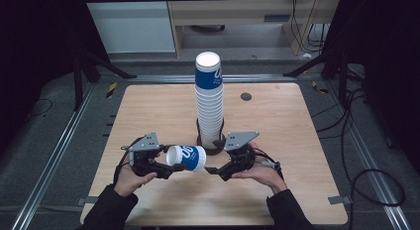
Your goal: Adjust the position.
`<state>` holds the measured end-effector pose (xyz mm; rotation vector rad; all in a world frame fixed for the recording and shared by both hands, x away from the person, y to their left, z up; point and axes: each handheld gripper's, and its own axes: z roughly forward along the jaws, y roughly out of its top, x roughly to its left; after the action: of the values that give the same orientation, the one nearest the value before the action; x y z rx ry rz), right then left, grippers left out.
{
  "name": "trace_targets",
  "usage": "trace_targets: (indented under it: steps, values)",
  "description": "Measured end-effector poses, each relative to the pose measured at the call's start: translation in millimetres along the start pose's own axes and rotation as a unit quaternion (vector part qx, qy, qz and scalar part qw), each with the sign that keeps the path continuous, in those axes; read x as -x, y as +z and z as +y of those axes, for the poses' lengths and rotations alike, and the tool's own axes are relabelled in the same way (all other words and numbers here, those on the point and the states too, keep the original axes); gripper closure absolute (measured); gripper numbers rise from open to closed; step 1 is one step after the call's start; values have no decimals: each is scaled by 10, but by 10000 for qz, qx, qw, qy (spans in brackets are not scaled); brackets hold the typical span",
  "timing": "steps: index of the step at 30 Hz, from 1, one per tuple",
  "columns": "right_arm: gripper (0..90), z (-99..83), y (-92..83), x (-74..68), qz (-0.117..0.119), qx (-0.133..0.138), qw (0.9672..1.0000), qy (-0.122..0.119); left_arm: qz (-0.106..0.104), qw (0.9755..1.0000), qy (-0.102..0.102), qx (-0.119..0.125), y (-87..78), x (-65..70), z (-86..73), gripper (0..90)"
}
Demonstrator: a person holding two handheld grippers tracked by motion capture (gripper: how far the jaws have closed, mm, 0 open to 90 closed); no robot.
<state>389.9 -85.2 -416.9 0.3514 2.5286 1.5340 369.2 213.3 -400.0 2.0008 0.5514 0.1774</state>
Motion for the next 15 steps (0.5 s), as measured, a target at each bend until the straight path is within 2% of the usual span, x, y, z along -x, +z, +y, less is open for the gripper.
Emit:
trace_targets:
  steps: [4,7,9,15]
  values:
    - [97,-18,22,7,129,9,9999,111,-109,9996,-6,241,-26,12,11,262]
    - [92,-29,49,10,235,16,9995,186,-130,9994,5,331,-35,24,17,262]
    - [88,-35,59,15,329,60,9992,233,-279,9986,-9,458,-43,35,24,263]
    - [82,-31,73,17,527,228,9979,294,-377,9980,23,506,-19,69,37,263]
